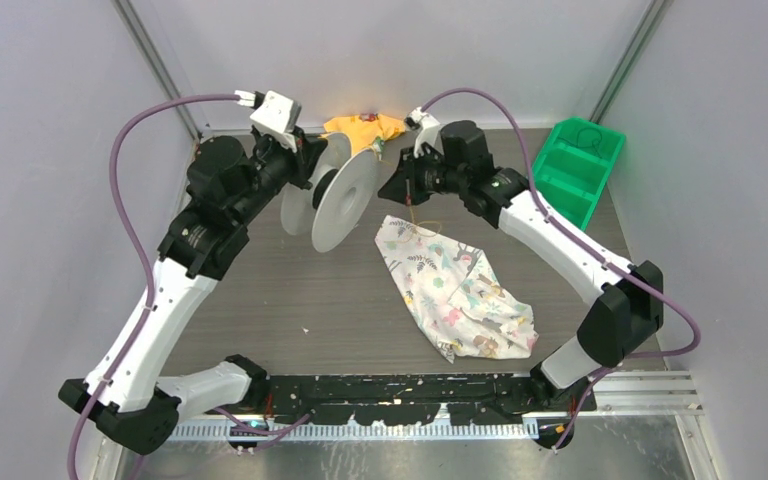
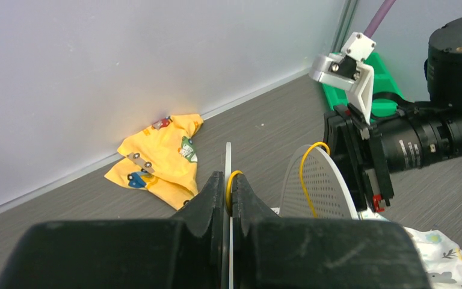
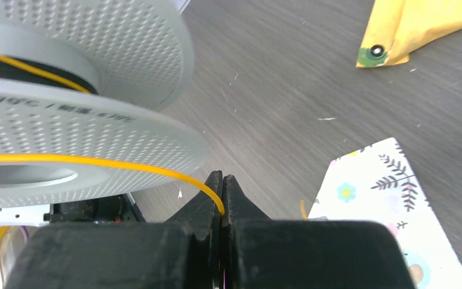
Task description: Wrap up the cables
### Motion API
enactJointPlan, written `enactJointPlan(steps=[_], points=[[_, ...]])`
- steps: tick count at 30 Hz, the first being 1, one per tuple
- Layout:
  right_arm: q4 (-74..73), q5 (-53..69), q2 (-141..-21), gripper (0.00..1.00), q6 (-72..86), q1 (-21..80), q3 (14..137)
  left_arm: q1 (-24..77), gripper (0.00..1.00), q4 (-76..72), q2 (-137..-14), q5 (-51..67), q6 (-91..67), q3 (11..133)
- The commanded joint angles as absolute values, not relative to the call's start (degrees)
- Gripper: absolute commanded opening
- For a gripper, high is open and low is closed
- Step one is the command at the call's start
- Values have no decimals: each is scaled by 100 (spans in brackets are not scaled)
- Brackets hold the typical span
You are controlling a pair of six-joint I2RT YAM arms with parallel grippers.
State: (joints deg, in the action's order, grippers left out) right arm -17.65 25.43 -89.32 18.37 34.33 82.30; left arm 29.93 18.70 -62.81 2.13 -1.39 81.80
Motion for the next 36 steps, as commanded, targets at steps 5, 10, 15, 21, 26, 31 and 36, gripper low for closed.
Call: enactJointPlan(steps=[5, 10, 15, 21, 26, 31, 36], points=[[-1380, 2957, -8827, 1, 2175, 2970, 8216, 3006, 0, 1318, -5965, 556, -304, 8563], [-1553, 2842, -8978, 1, 2266, 2919, 8143, 3004, 0, 1386, -5991, 613, -413, 8662], [-1417, 2795, -9113, 1, 2514, 2928, 7829, 3006, 0, 1142, -6002, 520, -616, 8640], [-277, 2426, -8992, 1, 3189, 3213, 6985, 3006, 0, 554, -5989, 59, -1133, 8494], [962, 2033, -8790, 1, 3489, 3748, 6478, 3006, 0, 29, -6080, -597, -1780, 8205], [2128, 1633, -8749, 7, 3581, 4157, 5874, 3006, 0, -503, -6005, -1264, -2218, 7875], [3969, 1728, -8753, 50, 4247, 4185, 5033, 3006, 0, -876, -5776, -1739, -2422, 7544]])
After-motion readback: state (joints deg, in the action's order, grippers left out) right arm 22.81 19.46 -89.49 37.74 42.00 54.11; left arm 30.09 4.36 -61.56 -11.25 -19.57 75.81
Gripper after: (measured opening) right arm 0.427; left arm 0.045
